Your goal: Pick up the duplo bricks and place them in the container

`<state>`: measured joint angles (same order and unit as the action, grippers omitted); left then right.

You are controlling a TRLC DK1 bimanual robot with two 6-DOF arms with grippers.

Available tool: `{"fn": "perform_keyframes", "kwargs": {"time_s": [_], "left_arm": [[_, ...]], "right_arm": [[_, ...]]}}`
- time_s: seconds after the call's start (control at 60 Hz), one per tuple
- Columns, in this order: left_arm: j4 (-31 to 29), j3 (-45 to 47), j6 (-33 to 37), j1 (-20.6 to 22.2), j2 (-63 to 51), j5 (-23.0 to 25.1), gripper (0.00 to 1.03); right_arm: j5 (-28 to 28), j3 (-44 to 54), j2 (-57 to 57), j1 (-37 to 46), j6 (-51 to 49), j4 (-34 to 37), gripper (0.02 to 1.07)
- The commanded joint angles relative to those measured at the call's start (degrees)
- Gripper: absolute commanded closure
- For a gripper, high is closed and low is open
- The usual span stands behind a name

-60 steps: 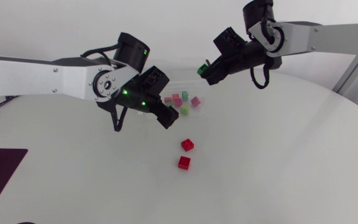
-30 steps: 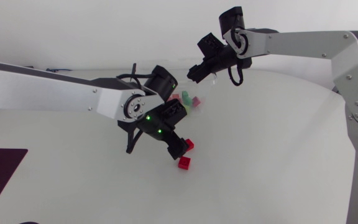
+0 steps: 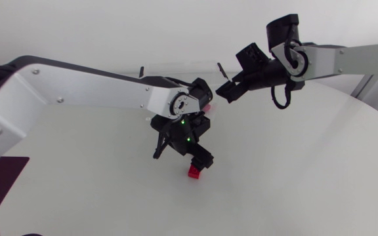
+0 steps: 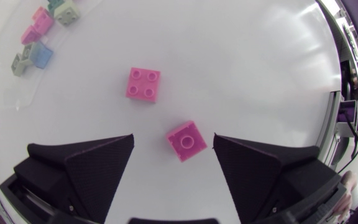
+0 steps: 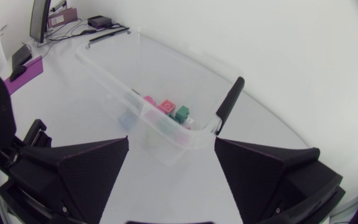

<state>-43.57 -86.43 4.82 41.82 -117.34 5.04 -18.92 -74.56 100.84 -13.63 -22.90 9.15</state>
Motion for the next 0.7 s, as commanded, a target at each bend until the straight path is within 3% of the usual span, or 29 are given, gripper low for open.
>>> {"fn": "perform_keyframes", "kwargs": {"time_s": [0.0, 0.1, 0.267, 0.5, 0.633, 0.683], "left_arm": [[-2.48, -2.6, -3.33, 0.63, -3.33, -0.2, 0.18], [-3.89, -3.3, -5.43, 0.8, -4.92, -0.2, 0.26], [-3.89, -3.57, -7.72, 1.68, -6.94, -0.29, 0.27], [-3.36, -4.36, -9.04, 1.77, -7.91, -0.29, 0.37], [-1.6, -3.13, -9.21, 1.95, -7.64, -1.96, 0.51], [-1.16, -2.42, -9.21, 1.95, -7.38, -1.96, 0.66]], "right_arm": [[-0.68, 4.6, -2.49, 0.36, 0.4, -1.15, 0.06], [-0.77, 8.65, -4.95, 0.44, -0.04, -1.76, 0.06], [-0.77, 12.78, -7.76, 0.44, -0.84, -2.38, 0.06], [-2.35, 17.0, -11.36, 3.87, -1.8, -2.47, 0.06], [-3.58, 19.55, -13.12, 5.98, -2.68, -2.56, 0.06], [-3.85, 20.69, -13.47, 6.51, -3.3, -2.64, 0.06]]}}
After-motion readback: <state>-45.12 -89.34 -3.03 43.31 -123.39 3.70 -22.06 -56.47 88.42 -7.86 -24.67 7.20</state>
